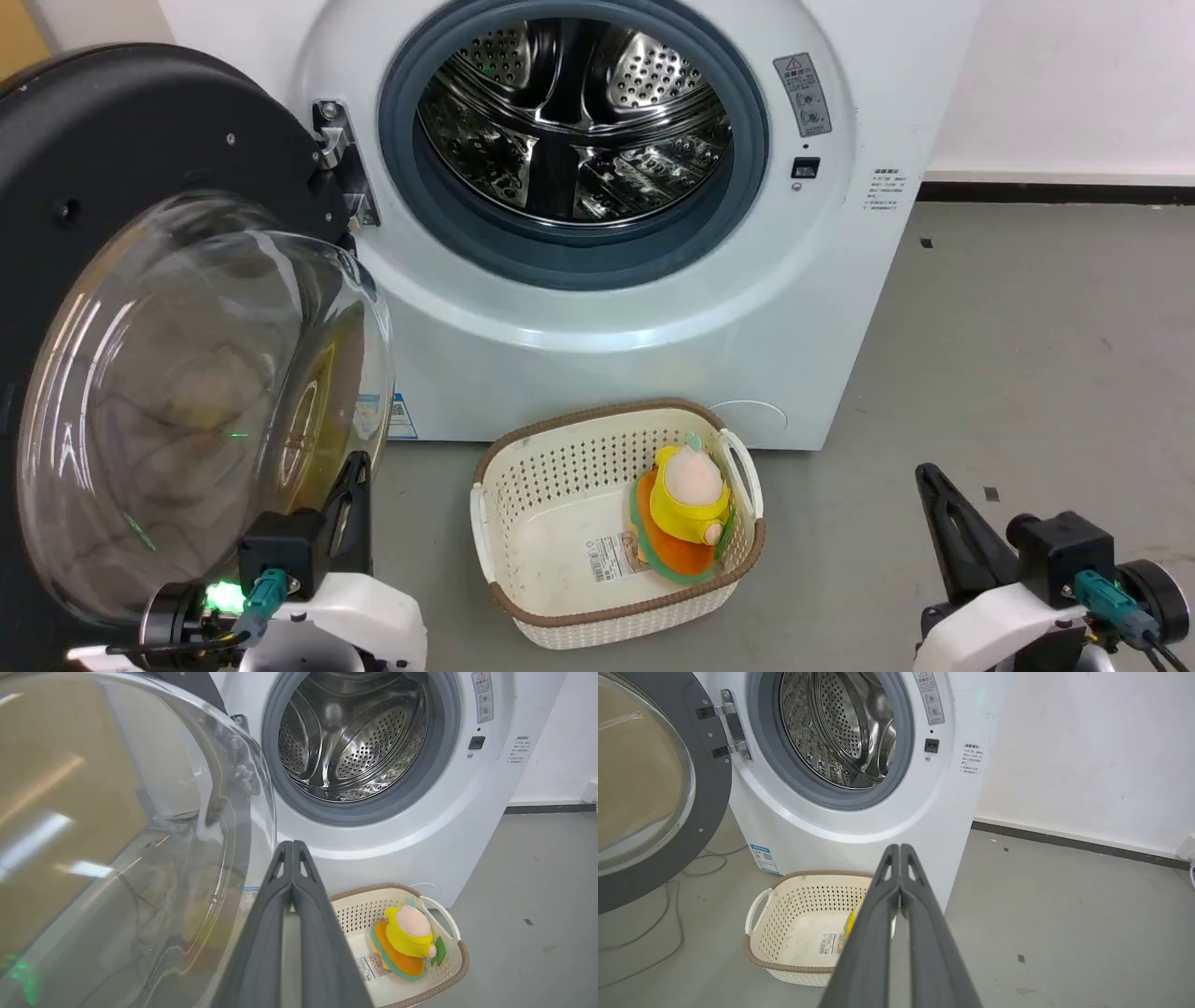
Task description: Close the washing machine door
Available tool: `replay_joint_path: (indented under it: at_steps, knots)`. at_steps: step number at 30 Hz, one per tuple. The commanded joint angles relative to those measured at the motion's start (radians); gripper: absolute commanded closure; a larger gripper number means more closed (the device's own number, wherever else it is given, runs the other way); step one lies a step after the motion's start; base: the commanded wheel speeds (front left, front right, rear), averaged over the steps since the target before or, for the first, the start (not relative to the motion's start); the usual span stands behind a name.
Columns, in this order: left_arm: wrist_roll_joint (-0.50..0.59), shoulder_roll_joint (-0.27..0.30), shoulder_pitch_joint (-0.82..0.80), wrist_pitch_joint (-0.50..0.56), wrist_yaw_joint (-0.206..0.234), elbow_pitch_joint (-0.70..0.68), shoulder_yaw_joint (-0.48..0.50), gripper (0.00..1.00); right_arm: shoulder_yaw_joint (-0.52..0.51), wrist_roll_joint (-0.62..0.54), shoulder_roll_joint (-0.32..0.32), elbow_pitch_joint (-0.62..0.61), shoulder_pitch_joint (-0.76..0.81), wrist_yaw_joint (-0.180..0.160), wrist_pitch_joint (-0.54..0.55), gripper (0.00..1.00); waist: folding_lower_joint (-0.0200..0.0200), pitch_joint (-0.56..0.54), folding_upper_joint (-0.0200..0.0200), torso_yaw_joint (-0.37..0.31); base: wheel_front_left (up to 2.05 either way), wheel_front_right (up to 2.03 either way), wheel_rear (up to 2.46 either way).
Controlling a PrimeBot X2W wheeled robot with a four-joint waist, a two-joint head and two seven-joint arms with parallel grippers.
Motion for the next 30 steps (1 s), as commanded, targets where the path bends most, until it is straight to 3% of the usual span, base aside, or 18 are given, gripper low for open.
replay_joint_path:
  at_steps: [1,19,20,30]
  knots:
    - [0.003,0.001,0.008,0.0,-0.004,-0.004,0.002,1.0,0.0,-0.008,0.005,-0.005,-0.014,0.001,0.0,1.0,-0.0001,0.0,0.0,0.0,0.0,0.0,0.0]
    - [0.003,0.001,0.008,0.0,-0.004,-0.004,0.002,1.0,0.0,-0.008,0.005,-0.005,-0.014,0.001,0.0,1.0,-0.0001,0.0,0.0,0.0,0.0,0.0,0.0]
    - [0.0,0.0,0.0,0.0,0.0,0.0,0.0,0.0,0.0,0.0,0.0,0.0,0.0,0.0,0.0,0.0,0.0,0.0,0.0,0.0,0.0,0.0,0.0]
    - [-0.002,0.0,-0.002,-0.017,0.022,0.003,-0.009,0.0,-0.009,0.02,0.0,0.003,0.0,0.0,-0.017,0.0,-0.0001,0.002,0.0,0.0,0.0,0.0,0.0]
